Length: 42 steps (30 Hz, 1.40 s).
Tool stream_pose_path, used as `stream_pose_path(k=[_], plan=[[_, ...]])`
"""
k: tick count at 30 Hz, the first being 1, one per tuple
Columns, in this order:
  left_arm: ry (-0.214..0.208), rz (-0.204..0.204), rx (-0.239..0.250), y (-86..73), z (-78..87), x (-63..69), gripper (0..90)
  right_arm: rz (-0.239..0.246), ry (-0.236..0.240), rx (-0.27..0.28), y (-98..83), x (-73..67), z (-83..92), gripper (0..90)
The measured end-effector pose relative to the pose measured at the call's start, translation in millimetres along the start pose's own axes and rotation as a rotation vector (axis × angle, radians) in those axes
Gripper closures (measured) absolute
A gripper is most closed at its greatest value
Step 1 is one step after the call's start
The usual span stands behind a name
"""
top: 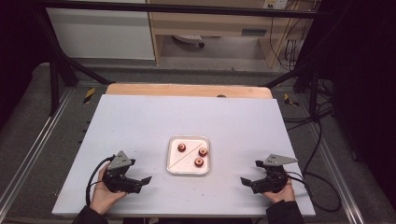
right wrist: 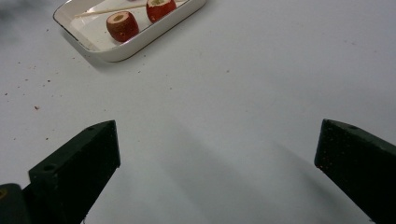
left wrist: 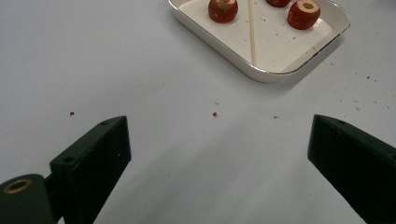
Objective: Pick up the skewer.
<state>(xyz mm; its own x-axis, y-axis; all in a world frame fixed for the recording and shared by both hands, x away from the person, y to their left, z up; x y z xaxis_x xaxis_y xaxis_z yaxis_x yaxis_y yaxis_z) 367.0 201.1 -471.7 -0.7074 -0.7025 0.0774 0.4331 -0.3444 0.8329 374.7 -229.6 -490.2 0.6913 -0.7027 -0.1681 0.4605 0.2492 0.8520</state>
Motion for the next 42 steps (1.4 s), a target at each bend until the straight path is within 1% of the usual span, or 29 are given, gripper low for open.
stream_pose_path(k=[6, 12, 13, 17, 19, 22, 26, 27, 29, 31, 34, 38, 39, 40, 42], plan=[[-0.004, -0.001, -0.003, 6.7, -2.6, 3.5, 6.1, -0.001, 0.0, -0.001, 0.2, 0.1, 0.2, 0.7], [-0.008, -0.014, -0.009, 15.0, -5.8, 8.5, 6.1, 0.002, -0.001, -0.002, -0.1, 0.1, -0.5, 0.7], [-0.008, -0.02, -0.008, 18.5, -7.7, 10.3, 6.1, -0.001, -0.002, -0.004, -0.2, 0.0, -0.6, 0.7], [-0.007, -0.024, -0.016, 22.4, -11.1, 12.4, 6.1, 0.003, -0.004, -0.005, -0.3, 0.3, -0.4, 0.7], [-0.009, -0.03, -0.02, 27.8, -14.3, 14.8, 6.1, -0.001, -0.004, -0.006, -0.4, -0.1, -0.5, 0.7], [-0.01, -0.034, -0.022, 31.2, -16.7, 16.7, 6.1, -0.005, -0.004, -0.01, -0.7, -0.3, -0.7, 0.7], [-0.011, -0.044, -0.033, 39.4, -23.7, 22.2, 6.6, -0.002, -0.004, -0.013, -1.0, -0.3, -1.0, 0.7], [-0.013, -0.047, -0.037, 43.3, -27.8, 25.1, 6.9, -0.001, -0.004, -0.013, -1.0, -0.2, -1.0, 0.7], [-0.013, -0.048, -0.037, 44.8, -29.5, 26.1, 7.7, 0.0, -0.004, -0.014, -1.1, -0.2, -1.1, 0.7], [-0.016, -0.056, -0.05, 50.2, -37.7, 30.3, 8.2, 0.002, -0.003, -0.018, -1.4, -0.2, -1.3, 0.7], [-0.021, -0.06, -0.063, 54.5, -45.1, 33.9, 9.4, 0.003, -0.004, -0.016, -1.5, -0.1, -1.6, 0.7], [-0.02, -0.059, -0.074, 59.0, -54.9, 36.9, 12.5, 0.004, -0.003, -0.019, -1.7, -0.1, -1.7, 0.7], [-0.02, -0.059, -0.074, 59.0, -54.9, 36.9, 13.7, 0.004, -0.002, -0.02, -1.7, -0.2, -1.7, 0.7], [-0.019, -0.045, -0.084, 60.6, -60.4, 37.7, 14.8, 0.004, -0.002, -0.019, -1.7, -0.2, -1.7, 0.7], [-0.016, -0.045, -0.088, 61.3, -63.1, 38.1, 17.3, 0.003, -0.001, -0.02, -1.7, -0.3, -1.7, 0.7]])
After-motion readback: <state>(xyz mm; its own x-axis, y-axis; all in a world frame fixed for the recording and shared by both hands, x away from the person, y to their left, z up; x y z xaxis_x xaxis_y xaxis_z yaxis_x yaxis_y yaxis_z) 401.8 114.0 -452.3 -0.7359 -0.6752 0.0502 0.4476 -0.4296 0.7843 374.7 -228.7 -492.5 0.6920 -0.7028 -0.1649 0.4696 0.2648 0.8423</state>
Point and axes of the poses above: each handheld gripper's, and its own axes: z roughly backward along the jaws, y roughly out of its top, x roughly to its right, the point moved 6 cm from there along -z, roughly forward along the jaws, and after that the axes turned 6 degrees about x, right-handed, at the moved point
